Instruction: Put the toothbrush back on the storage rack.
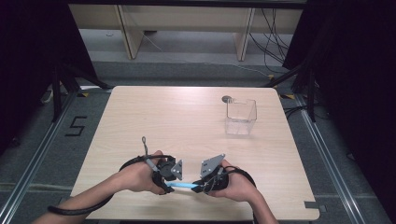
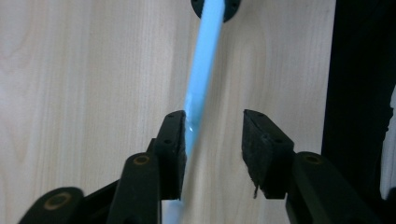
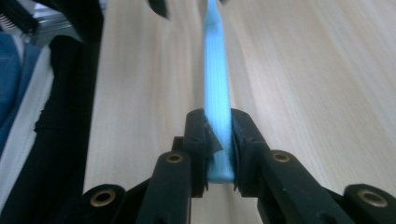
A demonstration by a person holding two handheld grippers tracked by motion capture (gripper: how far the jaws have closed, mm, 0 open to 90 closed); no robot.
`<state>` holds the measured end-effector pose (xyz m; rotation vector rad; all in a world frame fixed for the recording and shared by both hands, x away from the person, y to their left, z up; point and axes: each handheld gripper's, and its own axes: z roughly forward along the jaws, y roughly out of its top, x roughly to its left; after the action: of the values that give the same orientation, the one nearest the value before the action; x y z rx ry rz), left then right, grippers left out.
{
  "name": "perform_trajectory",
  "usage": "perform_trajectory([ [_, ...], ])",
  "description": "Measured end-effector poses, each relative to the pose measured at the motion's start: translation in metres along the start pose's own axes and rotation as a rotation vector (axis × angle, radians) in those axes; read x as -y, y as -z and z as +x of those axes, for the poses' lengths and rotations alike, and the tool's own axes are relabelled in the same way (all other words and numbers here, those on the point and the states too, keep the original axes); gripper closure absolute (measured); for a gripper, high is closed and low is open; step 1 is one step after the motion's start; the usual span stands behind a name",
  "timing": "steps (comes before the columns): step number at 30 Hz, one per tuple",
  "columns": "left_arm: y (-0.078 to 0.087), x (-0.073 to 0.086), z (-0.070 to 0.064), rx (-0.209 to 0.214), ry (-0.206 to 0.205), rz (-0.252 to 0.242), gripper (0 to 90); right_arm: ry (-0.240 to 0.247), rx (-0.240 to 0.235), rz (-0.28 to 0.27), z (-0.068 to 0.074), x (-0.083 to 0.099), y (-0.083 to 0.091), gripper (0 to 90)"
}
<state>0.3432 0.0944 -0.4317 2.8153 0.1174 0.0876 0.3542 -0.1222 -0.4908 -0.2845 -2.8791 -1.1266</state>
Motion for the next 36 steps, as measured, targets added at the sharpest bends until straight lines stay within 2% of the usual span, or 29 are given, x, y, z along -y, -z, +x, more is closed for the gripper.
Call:
perform_trajectory([
  [1, 0.005, 0.007, -0.002, -0.012, 0.015, -0.057, 55.3, -0.015, 0.027, -0.018, -0.002, 0.005, 0.003, 78.9],
  [2, 0.005, 0.007, -0.002, -0.012, 0.015, -0.057, 54.2, -0.015, 0.027, -0.018, -0.002, 0.005, 0.003, 78.9],
  [3, 0.007, 0.012, -0.004, -0.013, 0.046, -0.102, 54.2, -0.037, 0.037, -0.018, -0.002, 0.006, 0.005, 78.9],
  [4, 0.010, 0.017, -0.004, -0.019, 0.054, -0.123, 52.5, -0.027, 0.065, -0.039, -0.004, 0.008, 0.008, 78.9],
  [5, 0.010, 0.021, -0.006, -0.022, 0.089, -0.169, 50.9, -0.049, 0.075, -0.054, -0.004, 0.010, 0.009, 78.9],
  [7, 0.012, 0.031, -0.005, -0.036, 0.126, -0.219, 47.8, -0.080, 0.121, -0.083, -0.005, 0.014, 0.014, 78.9],
  [8, 0.011, 0.037, -0.006, -0.042, 0.161, -0.262, 45.9, -0.109, 0.138, -0.096, -0.004, 0.016, 0.015, 78.9],
  [10, 0.010, 0.045, -0.004, -0.062, 0.170, -0.305, 41.0, -0.133, 0.183, -0.141, -0.006, 0.020, 0.017, 78.9],
  [11, 0.009, 0.050, -0.003, -0.065, 0.194, -0.336, 38.8, -0.142, 0.197, -0.157, -0.006, 0.021, 0.018, 78.9],
  [12, 0.004, 0.057, -0.004, -0.076, 0.263, -0.420, 36.6, -0.161, 0.233, -0.185, -0.006, 0.024, 0.019, 78.9],
  [13, 0.004, 0.057, -0.004, -0.076, 0.263, -0.420, 36.1, -0.161, 0.233, -0.185, -0.006, 0.024, 0.019, 78.9],
  [14, -0.001, 0.063, -0.003, -0.090, 0.325, -0.487, 35.7, -0.176, 0.267, -0.223, -0.005, 0.025, 0.020, 78.9],
  [15, -0.001, 0.063, -0.003, -0.090, 0.325, -0.487, 35.5, -0.176, 0.267, -0.223, -0.005, 0.025, 0.020, 78.9],
  [16, -0.004, 0.067, -0.002, -0.098, 0.358, -0.522, 35.5, -0.185, 0.279, -0.238, -0.005, 0.026, 0.020, 78.9],
  [17, -0.007, 0.069, -0.001, -0.102, 0.393, -0.554, 35.2, -0.190, 0.311, -0.292, -0.004, 0.025, 0.022, 78.9],
  [20, -0.015, 0.074, 0.001, -0.110, 0.479, -0.645, 35.1, -0.204, 0.328, -0.316, -0.004, 0.025, 0.023, 78.9],
  [21, -0.017, 0.075, 0.002, -0.110, 0.507, -0.674, 35.1, -0.188, 0.363, -0.346, -0.004, 0.025, 0.024, 78.9],
  [22, -0.019, 0.075, 0.003, -0.095, 0.537, -0.714, 35.1, -0.204, 0.361, -0.363, -0.003, 0.024, 0.024, 78.9],
  [24, -0.022, 0.073, 0.006, -0.079, 0.590, -0.757, 35.0, -0.234, 0.381, -0.409, -0.001, 0.022, 0.023, 78.9],
  [25, -0.022, 0.073, 0.006, -0.079, 0.590, -0.757, 35.1, -0.234, 0.381, -0.409, -0.001, 0.022, 0.023, 78.9],
  [26, -0.024, 0.072, 0.008, -0.076, 0.598, -0.780, 35.1, -0.229, 0.391, -0.418, -0.001, 0.021, 0.023, 78.9],
  [27, -0.024, 0.070, 0.010, -0.089, 0.617, -0.791, 35.1, -0.233, 0.407, -0.449, 0.001, 0.019, 0.023, 78.9],
  [29, -0.024, 0.069, 0.013, -0.086, 0.621, -0.813, 35.0, -0.233, 0.395, -0.467, 0.001, 0.018, 0.022, 78.9],
  [30, -0.023, 0.067, 0.014, -0.091, 0.635, -0.827, 35.0, -0.216, 0.414, -0.489, 0.000, 0.017, 0.022, 78.9],
  [32, -0.020, 0.065, 0.019, -0.091, 0.665, -0.869, 35.1, -0.241, 0.426, -0.491, 0.003, 0.016, 0.024, 78.9],
  [33, -0.018, 0.064, 0.021, -0.100, 0.676, -0.875, 35.1, -0.201, 0.440, -0.520, 0.001, 0.015, 0.024, 78.9],
  [34, -0.018, 0.063, 0.022, -0.101, 0.683, -0.883, 35.1, -0.225, 0.419, -0.519, 0.003, 0.015, 0.024, 78.9],
  [35, -0.017, 0.062, 0.024, -0.109, 0.691, -0.894, 35.2, -0.226, 0.420, -0.523, 0.003, 0.014, 0.024, 78.9],
  [36, -0.015, 0.061, 0.027, -0.116, 0.696, -0.904, 35.3, -0.228, 0.444, -0.525, 0.004, 0.014, 0.025, 78.9],
])
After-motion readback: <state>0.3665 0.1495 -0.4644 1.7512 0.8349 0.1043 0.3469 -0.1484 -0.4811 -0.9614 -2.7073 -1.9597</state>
